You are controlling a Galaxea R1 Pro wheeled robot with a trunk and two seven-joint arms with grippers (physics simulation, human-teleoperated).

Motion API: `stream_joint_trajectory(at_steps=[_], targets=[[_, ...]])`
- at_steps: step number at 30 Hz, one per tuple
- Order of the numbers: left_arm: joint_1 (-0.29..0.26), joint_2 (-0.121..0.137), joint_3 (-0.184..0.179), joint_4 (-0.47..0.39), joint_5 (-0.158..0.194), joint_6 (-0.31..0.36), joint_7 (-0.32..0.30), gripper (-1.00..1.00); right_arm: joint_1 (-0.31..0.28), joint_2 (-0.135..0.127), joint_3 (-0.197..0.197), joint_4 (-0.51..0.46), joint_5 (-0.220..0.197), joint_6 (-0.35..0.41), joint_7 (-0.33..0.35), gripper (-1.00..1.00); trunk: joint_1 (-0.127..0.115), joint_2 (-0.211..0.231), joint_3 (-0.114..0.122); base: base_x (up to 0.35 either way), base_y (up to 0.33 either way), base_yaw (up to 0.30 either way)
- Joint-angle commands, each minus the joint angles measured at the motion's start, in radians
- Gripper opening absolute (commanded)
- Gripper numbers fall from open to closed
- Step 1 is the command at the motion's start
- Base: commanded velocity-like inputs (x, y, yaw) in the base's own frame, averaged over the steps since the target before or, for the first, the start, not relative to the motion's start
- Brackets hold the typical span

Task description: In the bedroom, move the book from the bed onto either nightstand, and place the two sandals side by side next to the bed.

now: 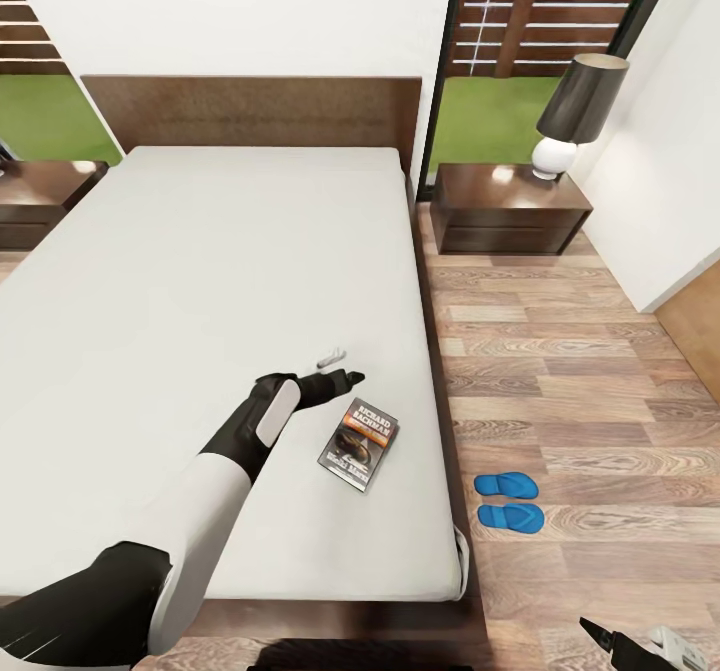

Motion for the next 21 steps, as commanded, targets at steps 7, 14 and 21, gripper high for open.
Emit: stream_joint_trajectory(at_steps=[7,14,21], targets=[[0.0,0.004,0.0,0.0,-0.001,0.0,-0.002,1.0,-0.001,-0.001,0.005,0.002,-0.009,-0.002,0.005,1.0,0.015,-0.028,-0.013,0.0,0.0,0.0],[0.0,0.004,0.0,0.001,-0.001,0.0,-0.002,1.0,-0.001,0.0,0.005,0.002,-0.009,-0.001,0.006,1.0,0.042,-0.077,-0.035,0.0,0.0,0.0],[0.0,0.004,0.0,0.002,-0.001,0.0,-0.002,1.0,-0.001,-0.001,0.005,0.002,-0.009,-0.001,0.007,1.0,0.069,-0.126,-0.057,0.0,0.0,0.0]])
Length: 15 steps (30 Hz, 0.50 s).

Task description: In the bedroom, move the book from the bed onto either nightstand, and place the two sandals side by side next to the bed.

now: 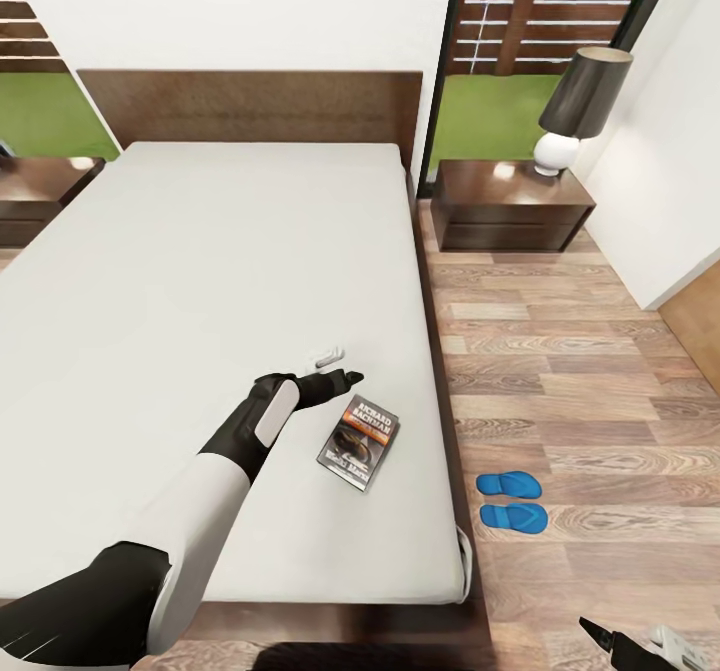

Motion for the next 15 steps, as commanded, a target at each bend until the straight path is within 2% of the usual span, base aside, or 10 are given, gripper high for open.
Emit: stream_joint_trajectory(at_steps=[1,15], targets=[[0.0,0.0,0.0,-0.001,-0.001,0.004,-0.002,1.0,-0.001,-0.001,0.005,0.002,-0.009,-0.002,0.004,1.0,0.004,-0.008,-0.004,0.0,0.0,0.0],[0.0,0.0,0.0,-0.001,-0.001,0.004,-0.002,1.0,-0.001,0.0,0.005,0.0,-0.009,-0.002,0.003,1.0,0.058,-0.106,-0.048,0.0,0.0,0.0]])
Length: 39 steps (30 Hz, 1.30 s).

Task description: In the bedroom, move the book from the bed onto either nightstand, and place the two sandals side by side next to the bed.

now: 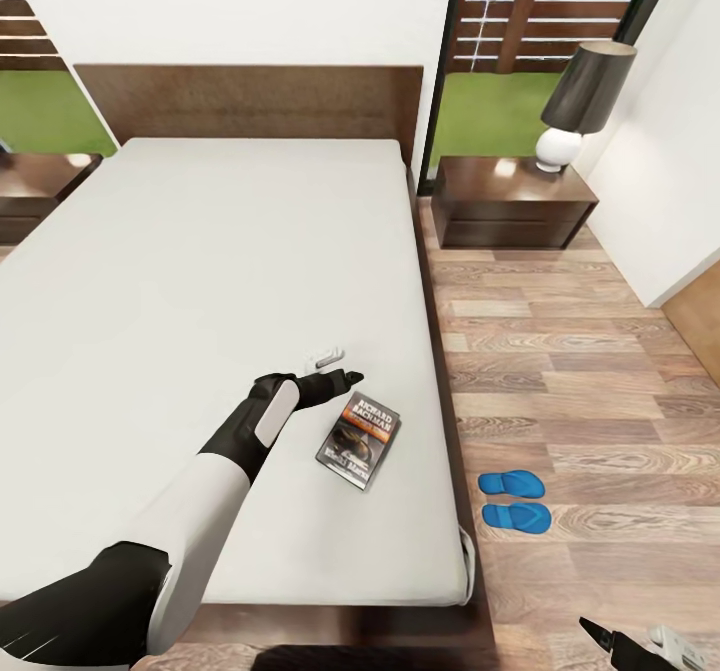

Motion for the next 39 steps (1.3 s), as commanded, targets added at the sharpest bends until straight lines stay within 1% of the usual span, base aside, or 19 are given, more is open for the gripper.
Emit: stream_joint_trajectory(at_steps=[1,20,33,39], targets=[[0.0,0.0,0.0,-0.001,-0.001,0.004,-0.002,1.0,-0.001,0.0,0.005,0.002,-0.009,-0.002,0.004,1.0,0.004,-0.008,-0.004,0.0,0.0,0.0],[0.0,0.0,0.0,-0.001,-0.001,0.004,-0.002,1.0,-0.001,0.001,0.005,0.002,-0.009,-0.002,0.005,1.0,0.077,-0.141,-0.063,0.0,0.0,0.0],[0.0,0.0,0.0,-0.001,-0.001,0.004,-0.002,1.0,-0.001,0.001,0.005,0.002,-0.009,-0.002,0.005,1.0,0.077,-0.141,-0.063,0.0,0.0,0.0],[0.0,0.0,0.0,-0.001,-0.001,0.004,-0.002,1.0,-0.001,0.001,0.005,0.002,-0.009,-0.002,0.005,1.0,0.1,-0.183,-0.082,0.0,0.0,0.0]])
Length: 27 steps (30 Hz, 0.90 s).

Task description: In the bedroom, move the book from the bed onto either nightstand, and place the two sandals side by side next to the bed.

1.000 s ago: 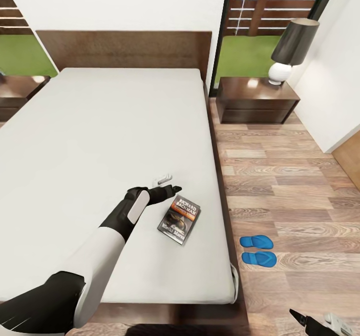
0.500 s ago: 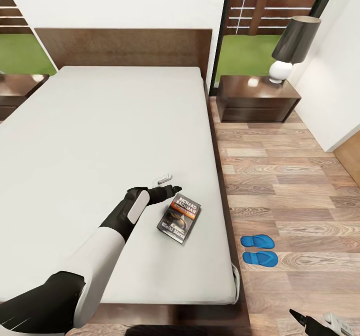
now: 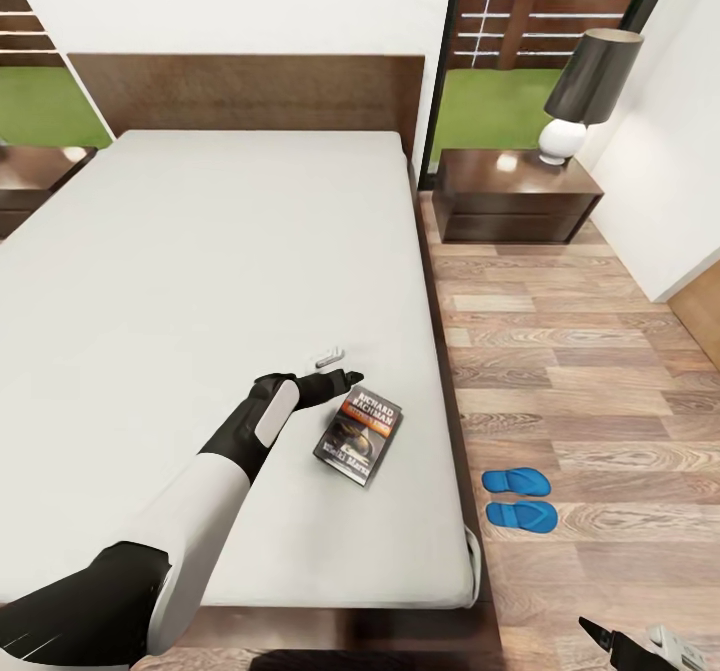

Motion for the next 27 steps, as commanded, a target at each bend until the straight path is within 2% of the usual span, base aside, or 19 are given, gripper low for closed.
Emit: stream_joint_trajectory(at_steps=[1,21,27], targets=[[0.0,0.0,0.0,-0.001,-0.001,0.004,-0.002,1.0,-0.001,0.0,0.005,0.002,-0.009,-0.002,0.004,1.0,0.004,-0.008,-0.004,0.0,0.0,0.0],[0.0,0.0,0.0,-0.001,-0.001,0.004,-0.002,1.0,-0.001,-0.001,0.006,0.003,-0.009,-0.002,0.004,1.0,0.008,-0.015,-0.007,0.0,0.0,0.0],[0.0,0.0,0.0,-0.001,-0.001,0.004,-0.002,1.0,-0.001,-0.001,0.005,0.003,-0.009,-0.002,0.003,1.0,0.031,-0.057,-0.026,0.0,0.0,0.0]])
